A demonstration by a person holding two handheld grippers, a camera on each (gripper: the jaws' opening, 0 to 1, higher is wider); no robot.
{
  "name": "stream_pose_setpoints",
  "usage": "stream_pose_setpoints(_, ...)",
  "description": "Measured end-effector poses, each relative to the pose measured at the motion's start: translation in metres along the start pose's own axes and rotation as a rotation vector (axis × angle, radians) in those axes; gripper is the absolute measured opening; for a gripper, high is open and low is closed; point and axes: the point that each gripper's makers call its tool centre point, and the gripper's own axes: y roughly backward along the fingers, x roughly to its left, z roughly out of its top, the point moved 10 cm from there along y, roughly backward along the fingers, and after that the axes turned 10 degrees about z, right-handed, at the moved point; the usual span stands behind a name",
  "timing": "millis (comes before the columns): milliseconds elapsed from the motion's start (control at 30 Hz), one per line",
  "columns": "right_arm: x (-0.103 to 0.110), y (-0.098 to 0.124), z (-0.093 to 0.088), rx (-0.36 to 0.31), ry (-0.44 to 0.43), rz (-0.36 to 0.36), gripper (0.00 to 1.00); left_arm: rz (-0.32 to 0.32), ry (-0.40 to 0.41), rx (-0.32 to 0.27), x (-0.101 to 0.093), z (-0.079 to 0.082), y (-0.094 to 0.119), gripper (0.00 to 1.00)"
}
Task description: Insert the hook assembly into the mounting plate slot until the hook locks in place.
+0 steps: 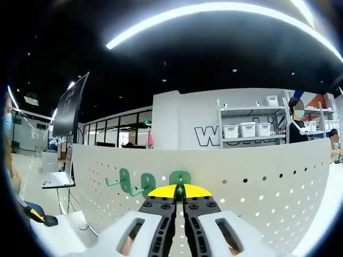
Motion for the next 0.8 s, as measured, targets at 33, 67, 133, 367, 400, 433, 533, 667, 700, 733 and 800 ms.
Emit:
stream_pose_setpoints(33,0.0,0.0,0.0,-0.001,-0.002,0.001,0.01,0.001,0.0,0.0,0.0,0.0,0.0,0.64)
stream_pose_setpoints(67,0.0,-0.001,-0.001,0.002,-0.005,0.001,0.01,0.003,0.0,0.001,0.001,0.0,0.001,0.64)
stream_pose_setpoints(133,-0.001,-0.002,-0.003,0.008,-0.009,-0.003,0.01,0.007,0.001,0.003,0.001,-0.001,0.002,0.63)
stream_pose_setpoints(367,-0.002,-0.002,-0.006,0.008,-0.019,-0.012,0.01,0.018,0.005,0.001,0.002,0.0,0.003,0.63)
stream_pose_setpoints(400,-0.002,-0.003,-0.006,0.008,-0.015,-0.012,0.01,0.019,0.005,0.0,0.002,0.001,0.003,0.63)
stream_pose_setpoints(433,-0.002,-0.003,-0.006,0.008,-0.013,-0.013,0.01,0.019,0.005,0.0,0.002,0.001,0.003,0.62)
stream_pose_setpoints(533,0.0,-0.003,-0.006,0.01,-0.004,-0.023,0.01,0.022,0.007,-0.001,0.003,0.001,0.002,0.62)
stream_pose_setpoints(667,0.004,-0.004,-0.007,0.007,0.005,-0.058,0.01,0.021,0.012,0.0,0.002,0.001,0.002,0.62)
stream_pose_setpoints(700,0.005,-0.004,-0.007,0.007,0.007,-0.067,0.01,0.023,0.012,0.0,0.002,0.0,0.002,0.62)
stream_pose_setpoints(733,0.006,-0.005,-0.007,0.009,0.014,-0.076,0.01,0.023,0.011,0.0,0.002,0.0,0.003,0.62)
stream_pose_setpoints(800,0.008,-0.007,-0.007,0.016,0.03,-0.101,0.01,0.024,0.012,-0.002,0.002,0.001,0.003,0.61)
